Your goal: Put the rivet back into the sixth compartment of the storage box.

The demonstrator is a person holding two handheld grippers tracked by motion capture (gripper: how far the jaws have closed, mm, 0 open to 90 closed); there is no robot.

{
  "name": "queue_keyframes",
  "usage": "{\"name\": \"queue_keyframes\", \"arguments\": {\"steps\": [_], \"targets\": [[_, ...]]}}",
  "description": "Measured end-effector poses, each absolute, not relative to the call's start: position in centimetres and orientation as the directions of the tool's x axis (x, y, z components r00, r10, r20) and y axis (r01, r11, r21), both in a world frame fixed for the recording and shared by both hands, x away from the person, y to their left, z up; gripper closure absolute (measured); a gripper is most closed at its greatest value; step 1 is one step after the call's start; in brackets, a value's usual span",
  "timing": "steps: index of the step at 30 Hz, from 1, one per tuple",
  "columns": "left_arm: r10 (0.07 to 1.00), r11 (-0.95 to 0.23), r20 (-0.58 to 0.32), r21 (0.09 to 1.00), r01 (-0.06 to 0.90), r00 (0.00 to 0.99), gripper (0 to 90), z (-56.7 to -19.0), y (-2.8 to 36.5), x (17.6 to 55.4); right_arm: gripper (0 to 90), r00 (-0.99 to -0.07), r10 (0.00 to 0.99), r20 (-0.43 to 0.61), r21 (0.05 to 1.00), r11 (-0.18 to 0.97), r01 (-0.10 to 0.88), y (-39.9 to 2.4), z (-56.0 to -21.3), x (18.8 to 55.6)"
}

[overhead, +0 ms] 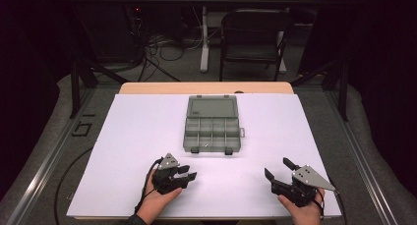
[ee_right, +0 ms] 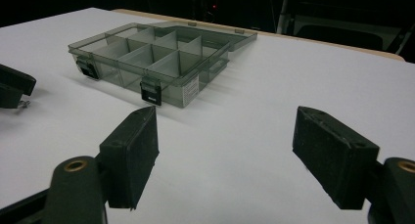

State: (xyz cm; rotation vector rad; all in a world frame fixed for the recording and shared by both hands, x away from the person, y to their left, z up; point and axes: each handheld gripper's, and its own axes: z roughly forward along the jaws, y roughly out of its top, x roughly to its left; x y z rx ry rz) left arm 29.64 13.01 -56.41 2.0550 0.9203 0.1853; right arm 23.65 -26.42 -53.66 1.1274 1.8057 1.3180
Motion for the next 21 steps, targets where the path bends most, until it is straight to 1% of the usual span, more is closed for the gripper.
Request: {"name": "queue_keyframes", "arguments": {"steps": [3,9,13,15,21], "targets": [[0.672,-0.370,-0.186,0.754,0.543,0.717,59.4,-56.52,12.98,29.70,24.8,-0.438,0.899,-0.002,0.953,0.134,0.272,-26.42,-53.65,23.64],[0.670,-0.365,-0.204,0.747,0.556,0.714,62.4,-56.56,13.10,29.72,24.9,-0.437,0.900,-0.001,0.952,0.134,0.274,-26.44,-53.64,23.63],[0.668,-0.383,-0.187,0.743,0.549,0.720,64.8,-56.66,13.03,29.77,24.9,-0.439,0.898,-0.001,0.951,0.136,0.277,-26.46,-53.64,23.64],[0.671,-0.373,-0.201,0.740,0.560,0.714,65.0,-56.75,12.94,29.72,25.0,-0.438,0.899,-0.001,0.952,0.135,0.275,-26.49,-53.64,23.65],[0.676,-0.380,-0.188,0.740,0.555,0.713,68.5,-56.78,12.95,29.67,25.0,-0.437,0.899,0.010,0.952,0.126,0.280,-26.49,-53.64,23.64]]}}
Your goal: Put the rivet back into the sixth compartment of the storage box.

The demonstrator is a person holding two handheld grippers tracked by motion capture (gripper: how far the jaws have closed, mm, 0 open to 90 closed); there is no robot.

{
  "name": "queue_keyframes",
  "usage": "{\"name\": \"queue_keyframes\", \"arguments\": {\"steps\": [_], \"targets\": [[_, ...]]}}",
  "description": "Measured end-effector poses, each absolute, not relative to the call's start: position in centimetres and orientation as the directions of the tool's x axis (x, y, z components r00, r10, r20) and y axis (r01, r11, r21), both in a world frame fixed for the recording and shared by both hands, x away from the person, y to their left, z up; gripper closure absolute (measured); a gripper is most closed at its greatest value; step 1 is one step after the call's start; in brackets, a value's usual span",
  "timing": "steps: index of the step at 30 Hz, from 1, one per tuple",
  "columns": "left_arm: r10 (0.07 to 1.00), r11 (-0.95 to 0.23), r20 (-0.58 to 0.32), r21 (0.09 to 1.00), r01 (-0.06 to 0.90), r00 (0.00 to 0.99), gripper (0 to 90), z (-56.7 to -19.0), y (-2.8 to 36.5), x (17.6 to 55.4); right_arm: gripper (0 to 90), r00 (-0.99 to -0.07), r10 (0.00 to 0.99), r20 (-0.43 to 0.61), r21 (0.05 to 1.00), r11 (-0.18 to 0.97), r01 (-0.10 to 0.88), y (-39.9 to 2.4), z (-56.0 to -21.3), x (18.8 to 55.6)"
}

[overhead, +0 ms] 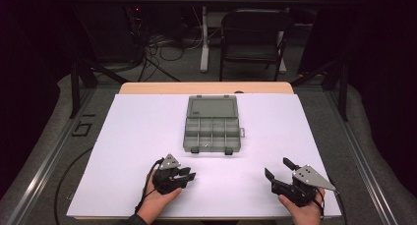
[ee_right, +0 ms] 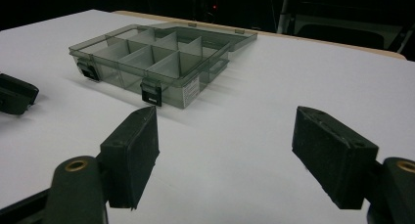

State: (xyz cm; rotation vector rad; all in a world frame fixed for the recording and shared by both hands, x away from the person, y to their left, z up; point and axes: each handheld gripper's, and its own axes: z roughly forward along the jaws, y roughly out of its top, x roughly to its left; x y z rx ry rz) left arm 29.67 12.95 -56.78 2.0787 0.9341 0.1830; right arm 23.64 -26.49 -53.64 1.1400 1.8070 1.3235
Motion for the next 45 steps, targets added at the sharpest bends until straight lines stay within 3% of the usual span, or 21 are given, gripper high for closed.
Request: {"name": "queue_keyframes", "arguments": {"steps": [5,34,45], "targets": [[0.684,-0.389,-0.163,0.742,0.546,0.711,71.3,-56.8,12.8,29.6,25.0,-0.437,0.899,0.009,0.951,0.127,0.282,-26.5,-53.6,23.6],[0.684,-0.350,-0.212,0.744,0.569,0.698,73.0,-56.4,13.2,29.7,25.4,-0.435,0.900,0.010,0.950,0.127,0.285,-26.5,-53.7,23.7],[0.692,-0.249,-0.212,0.827,0.504,0.690,73.0,-52.9,14.3,29.9,25.5,-0.437,0.900,0.007,0.952,0.127,0.278,-26.6,-53.7,23.7]]}}
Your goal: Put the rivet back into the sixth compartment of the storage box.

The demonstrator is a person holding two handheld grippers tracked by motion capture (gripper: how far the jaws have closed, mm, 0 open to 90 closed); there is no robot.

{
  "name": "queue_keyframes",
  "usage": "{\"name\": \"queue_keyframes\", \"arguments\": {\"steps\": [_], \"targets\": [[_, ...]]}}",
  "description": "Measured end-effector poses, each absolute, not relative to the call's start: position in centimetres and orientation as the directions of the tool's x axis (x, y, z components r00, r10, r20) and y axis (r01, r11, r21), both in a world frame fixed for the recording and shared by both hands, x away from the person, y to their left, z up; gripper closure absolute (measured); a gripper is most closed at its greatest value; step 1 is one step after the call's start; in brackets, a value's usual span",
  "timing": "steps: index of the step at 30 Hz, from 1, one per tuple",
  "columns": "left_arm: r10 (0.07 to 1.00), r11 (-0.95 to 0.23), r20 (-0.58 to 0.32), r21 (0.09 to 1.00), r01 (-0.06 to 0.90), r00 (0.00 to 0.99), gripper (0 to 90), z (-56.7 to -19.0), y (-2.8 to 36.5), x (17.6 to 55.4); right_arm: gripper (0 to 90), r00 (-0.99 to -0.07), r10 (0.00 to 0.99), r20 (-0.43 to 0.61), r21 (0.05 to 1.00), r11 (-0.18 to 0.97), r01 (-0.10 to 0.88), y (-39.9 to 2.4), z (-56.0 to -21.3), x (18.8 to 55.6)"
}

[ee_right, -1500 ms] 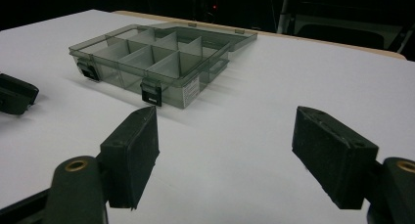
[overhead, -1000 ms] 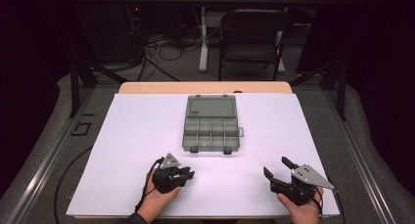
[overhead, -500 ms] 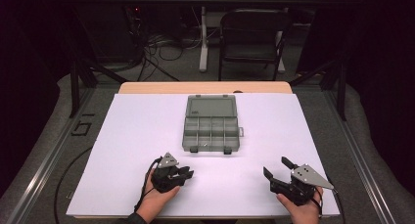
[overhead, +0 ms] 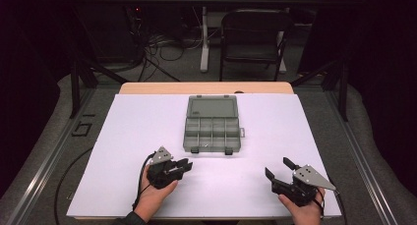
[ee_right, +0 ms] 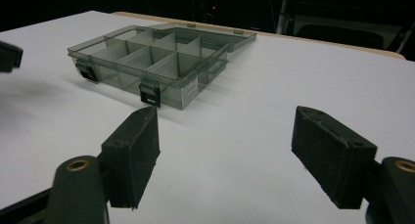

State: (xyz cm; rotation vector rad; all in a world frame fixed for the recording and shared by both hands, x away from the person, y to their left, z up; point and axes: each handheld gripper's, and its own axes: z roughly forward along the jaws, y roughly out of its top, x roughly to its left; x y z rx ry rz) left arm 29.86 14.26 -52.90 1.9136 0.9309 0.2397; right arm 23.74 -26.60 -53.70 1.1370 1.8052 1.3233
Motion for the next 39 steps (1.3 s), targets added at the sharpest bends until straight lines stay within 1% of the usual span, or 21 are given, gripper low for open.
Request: {"name": "queue_keyframes", "arguments": {"steps": [9,15,19,29,33,39], "targets": [[0.713,-0.154,-0.211,0.883,0.443,0.668,73.0,-50.4,15.5,30.1,25.9,-0.433,0.901,0.006,0.952,0.127,0.278,-26.5,-53.7,23.7],[0.722,-0.115,-0.193,0.913,0.390,0.665,73.0,-49.0,16.1,30.0,26.1,-0.434,0.901,0.007,0.955,0.123,0.270,-26.4,-53.6,23.6],[0.727,-0.103,-0.178,0.927,0.362,0.663,73.0,-48.2,16.3,29.8,26.1,-0.433,0.901,0.007,0.955,0.123,0.271,-26.4,-53.6,23.6],[0.726,-0.097,-0.168,0.935,0.341,0.667,73.0,-47.3,16.0,30.0,26.2,-0.436,0.900,0.002,0.954,0.129,0.271,-26.3,-53.6,23.5],[0.717,-0.089,-0.171,0.939,0.333,0.675,73.1,-46.6,15.4,30.7,26.2,-0.437,0.900,0.000,0.956,0.129,0.265,-26.3,-53.6,23.5],[0.700,-0.107,-0.161,0.939,0.325,0.695,73.0,-45.6,13.6,32.5,26.2,-0.435,0.900,0.001,0.955,0.128,0.267,-26.3,-53.6,23.5]]}}
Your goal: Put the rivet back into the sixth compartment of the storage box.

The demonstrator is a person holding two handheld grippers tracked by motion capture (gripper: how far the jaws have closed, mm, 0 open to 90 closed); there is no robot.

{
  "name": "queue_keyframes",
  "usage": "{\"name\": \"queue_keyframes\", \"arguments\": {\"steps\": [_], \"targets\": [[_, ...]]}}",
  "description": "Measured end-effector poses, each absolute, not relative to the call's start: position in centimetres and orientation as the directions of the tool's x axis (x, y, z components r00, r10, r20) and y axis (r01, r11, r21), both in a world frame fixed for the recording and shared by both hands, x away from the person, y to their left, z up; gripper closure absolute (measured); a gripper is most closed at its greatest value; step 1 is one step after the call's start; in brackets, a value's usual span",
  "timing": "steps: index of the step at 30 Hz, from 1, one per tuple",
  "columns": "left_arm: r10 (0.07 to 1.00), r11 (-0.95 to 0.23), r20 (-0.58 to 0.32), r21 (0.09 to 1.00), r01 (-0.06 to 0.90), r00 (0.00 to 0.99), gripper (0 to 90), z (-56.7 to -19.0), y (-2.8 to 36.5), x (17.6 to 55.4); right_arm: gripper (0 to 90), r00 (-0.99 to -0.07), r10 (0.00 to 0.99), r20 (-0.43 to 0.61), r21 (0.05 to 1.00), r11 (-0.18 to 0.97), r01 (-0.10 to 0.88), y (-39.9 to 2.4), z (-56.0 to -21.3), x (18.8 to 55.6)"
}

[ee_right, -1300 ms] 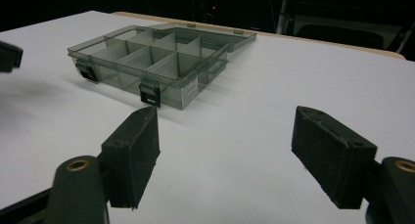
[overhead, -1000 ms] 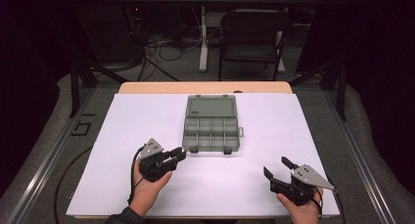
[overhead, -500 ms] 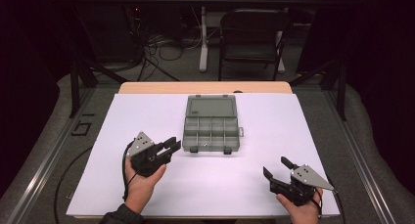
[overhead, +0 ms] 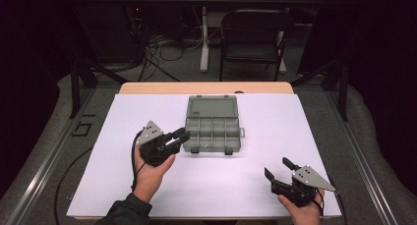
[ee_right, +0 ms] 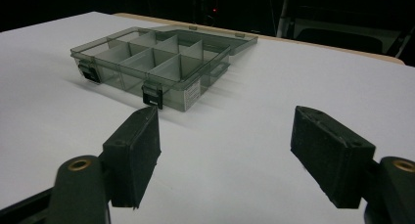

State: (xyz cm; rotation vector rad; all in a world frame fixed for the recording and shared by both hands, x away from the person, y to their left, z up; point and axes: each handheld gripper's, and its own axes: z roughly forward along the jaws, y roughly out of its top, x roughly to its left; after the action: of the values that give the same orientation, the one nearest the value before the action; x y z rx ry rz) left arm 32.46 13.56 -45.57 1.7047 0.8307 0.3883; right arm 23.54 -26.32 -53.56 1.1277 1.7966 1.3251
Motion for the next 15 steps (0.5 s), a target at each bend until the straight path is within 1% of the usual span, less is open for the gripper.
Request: {"name": "queue_keyframes", "arguments": {"steps": [6,15], "targets": [[0.705,-0.097,-0.188,0.930,0.355,0.684,73.0,-45.2,12.1,34.9,26.2,-0.435,0.901,0.001,0.955,0.128,0.267,-26.4,-53.6,23.6],[0.729,-0.124,-0.200,0.902,0.414,0.655,73.0,-46.4,10.1,37.7,26.2,-0.436,0.900,0.003,0.955,0.127,0.268,-26.4,-53.6,23.6]]}}
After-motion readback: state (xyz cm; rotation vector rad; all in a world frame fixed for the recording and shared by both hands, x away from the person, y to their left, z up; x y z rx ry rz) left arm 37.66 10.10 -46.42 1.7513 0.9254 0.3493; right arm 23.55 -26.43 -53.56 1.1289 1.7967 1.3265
